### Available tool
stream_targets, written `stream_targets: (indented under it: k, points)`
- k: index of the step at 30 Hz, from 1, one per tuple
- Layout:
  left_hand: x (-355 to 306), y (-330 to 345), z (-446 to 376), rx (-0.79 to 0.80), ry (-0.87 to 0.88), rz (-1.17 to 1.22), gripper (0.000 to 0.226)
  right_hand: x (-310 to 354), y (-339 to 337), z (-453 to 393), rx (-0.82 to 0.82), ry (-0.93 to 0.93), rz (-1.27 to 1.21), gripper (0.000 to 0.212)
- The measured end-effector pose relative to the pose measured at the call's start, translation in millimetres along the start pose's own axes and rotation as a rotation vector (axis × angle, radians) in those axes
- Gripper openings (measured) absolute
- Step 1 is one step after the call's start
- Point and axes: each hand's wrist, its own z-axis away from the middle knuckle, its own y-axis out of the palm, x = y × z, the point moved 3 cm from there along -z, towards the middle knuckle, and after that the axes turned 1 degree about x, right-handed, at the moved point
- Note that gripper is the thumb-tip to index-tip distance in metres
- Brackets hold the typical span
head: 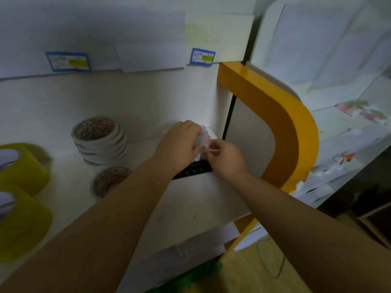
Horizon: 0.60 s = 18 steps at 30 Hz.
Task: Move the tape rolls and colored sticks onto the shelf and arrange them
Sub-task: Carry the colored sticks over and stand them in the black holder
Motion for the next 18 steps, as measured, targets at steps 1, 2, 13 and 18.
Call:
stream_targets:
  k: [1,2,13,18]
  points:
    - [-1.1,-1.5,2.9,0.000,0.006,0.015,0.028,1.1,-2.7,6.4,0.013,-0.001,-0.013,0.036]
    - [-2.9,-3.2,7.3,-0.011,0.009,0.017,0.032,1.7,-6.1,13.9,0.021,-0.002,-0.014,0.044]
    - [-68.5,-29.3,83.3,-0.183,-0.149,0.031,0.046,7.9,-72.5,119.7,-0.070,-0.302,0.032,0.044]
    - [-123.7,-32.9,71.3,-0.156,-0.150,0.030,0.046,-16.4,-125.3,152.8,-0.173,-0.355,0.006,0.027]
